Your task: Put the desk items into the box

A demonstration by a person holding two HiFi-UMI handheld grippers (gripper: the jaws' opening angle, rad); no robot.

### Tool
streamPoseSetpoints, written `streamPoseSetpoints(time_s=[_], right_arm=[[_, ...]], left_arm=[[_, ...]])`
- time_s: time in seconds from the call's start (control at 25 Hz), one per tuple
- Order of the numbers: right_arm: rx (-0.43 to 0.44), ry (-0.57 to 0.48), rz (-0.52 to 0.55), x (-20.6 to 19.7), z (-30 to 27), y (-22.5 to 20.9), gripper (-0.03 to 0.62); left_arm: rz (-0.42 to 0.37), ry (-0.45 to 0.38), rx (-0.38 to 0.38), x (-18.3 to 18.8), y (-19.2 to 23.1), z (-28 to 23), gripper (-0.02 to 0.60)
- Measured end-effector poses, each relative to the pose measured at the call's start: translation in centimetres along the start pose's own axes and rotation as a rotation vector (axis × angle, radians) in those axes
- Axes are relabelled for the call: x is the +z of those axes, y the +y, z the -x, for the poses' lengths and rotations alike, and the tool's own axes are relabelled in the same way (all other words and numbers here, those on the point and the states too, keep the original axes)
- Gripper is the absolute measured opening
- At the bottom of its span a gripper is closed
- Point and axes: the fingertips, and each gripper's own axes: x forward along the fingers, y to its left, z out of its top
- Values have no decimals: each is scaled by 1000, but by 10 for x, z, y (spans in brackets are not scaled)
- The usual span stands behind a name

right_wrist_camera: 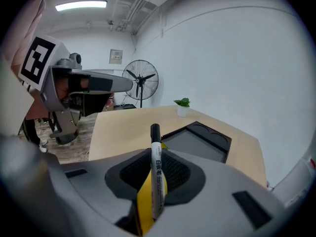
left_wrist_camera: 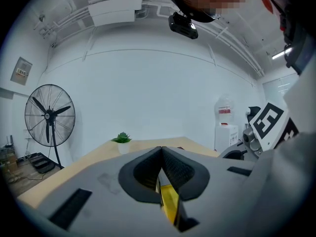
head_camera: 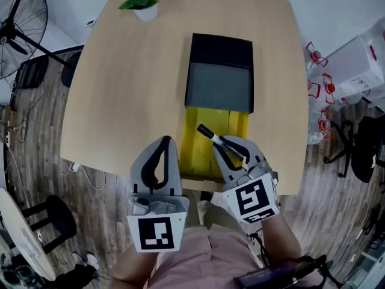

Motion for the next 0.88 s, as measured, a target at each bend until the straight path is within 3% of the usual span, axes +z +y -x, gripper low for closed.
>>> streamPoseSetpoints(time_s=[0.56, 0.88], right_arm=[[53, 202, -84, -63, -74, 1, 69], [81, 267, -86, -78, -99, 4, 72]], left_arm=[[43, 127, -91, -56, 13, -50, 11], [46, 173, -93, -75, 28, -66, 11]])
